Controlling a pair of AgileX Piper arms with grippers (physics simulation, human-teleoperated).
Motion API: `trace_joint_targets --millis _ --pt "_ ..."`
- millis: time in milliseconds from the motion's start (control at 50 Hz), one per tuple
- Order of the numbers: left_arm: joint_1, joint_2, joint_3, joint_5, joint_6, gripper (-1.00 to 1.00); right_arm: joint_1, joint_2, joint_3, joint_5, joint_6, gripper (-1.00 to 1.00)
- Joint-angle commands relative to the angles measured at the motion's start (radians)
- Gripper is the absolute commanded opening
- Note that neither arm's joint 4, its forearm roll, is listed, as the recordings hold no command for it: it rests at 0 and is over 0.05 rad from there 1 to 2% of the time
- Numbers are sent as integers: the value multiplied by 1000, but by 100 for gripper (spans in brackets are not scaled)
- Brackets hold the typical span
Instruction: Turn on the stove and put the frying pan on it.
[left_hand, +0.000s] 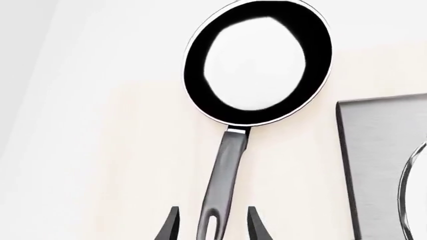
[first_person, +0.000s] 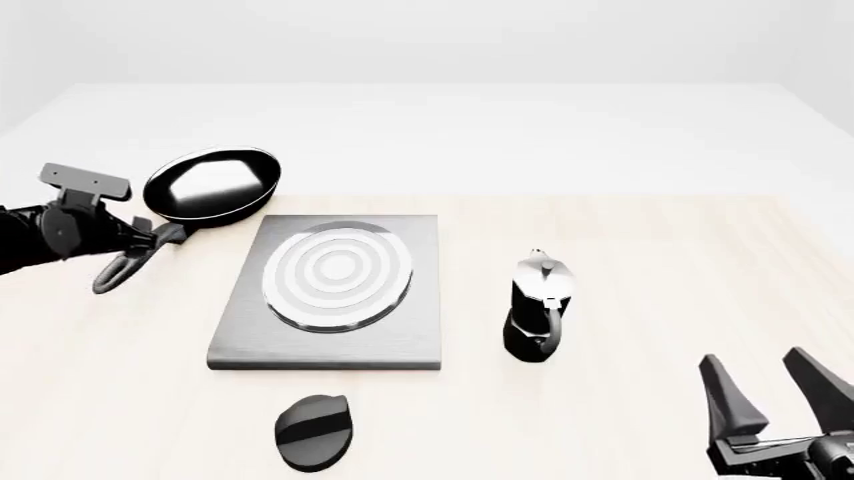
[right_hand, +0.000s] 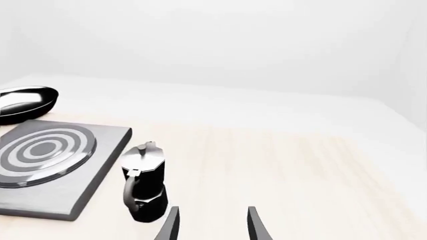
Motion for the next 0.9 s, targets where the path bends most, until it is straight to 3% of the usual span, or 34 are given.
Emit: trace_joint_targets --millis 20,900 --pt "13 117 -63 -36 10 100 -1 54 0 -46 -4 100" --pt "22 225 -40 -116 41 100 -6 66 0 -56 -4 100"
